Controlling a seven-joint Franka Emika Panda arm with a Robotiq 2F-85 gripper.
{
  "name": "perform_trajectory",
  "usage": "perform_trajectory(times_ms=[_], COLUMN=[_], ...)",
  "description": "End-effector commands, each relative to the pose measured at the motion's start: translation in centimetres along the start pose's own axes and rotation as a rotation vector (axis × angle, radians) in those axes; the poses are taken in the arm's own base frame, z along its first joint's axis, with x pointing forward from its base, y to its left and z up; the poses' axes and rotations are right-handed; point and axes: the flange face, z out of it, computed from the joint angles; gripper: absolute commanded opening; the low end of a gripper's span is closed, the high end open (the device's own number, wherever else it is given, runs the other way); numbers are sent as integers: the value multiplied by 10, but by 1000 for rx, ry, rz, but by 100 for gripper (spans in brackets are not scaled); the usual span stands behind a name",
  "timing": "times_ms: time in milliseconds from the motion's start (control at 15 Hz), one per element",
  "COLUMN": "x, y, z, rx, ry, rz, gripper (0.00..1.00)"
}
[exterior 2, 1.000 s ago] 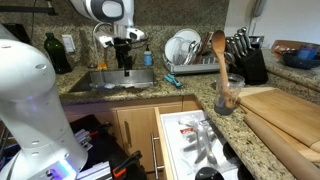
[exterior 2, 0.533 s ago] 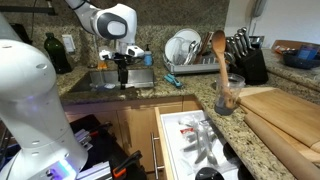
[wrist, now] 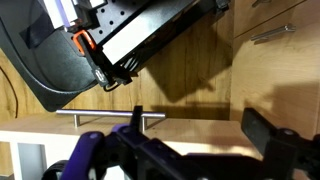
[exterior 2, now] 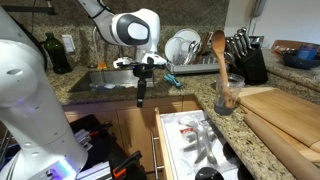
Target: Close the top drawer.
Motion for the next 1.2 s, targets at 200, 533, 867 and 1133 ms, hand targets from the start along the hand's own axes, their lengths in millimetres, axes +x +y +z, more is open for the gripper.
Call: perform_trajectory(times_ms=[200, 533, 867, 1133], x=[25, 27, 42, 86], y=[-3, 14, 7, 28], z=[50, 79, 92, 129], rx=[-69, -136, -187, -259], ry=[-66, -97, -112, -166], rz=[83, 140, 174, 347], gripper=[100, 100, 100, 100])
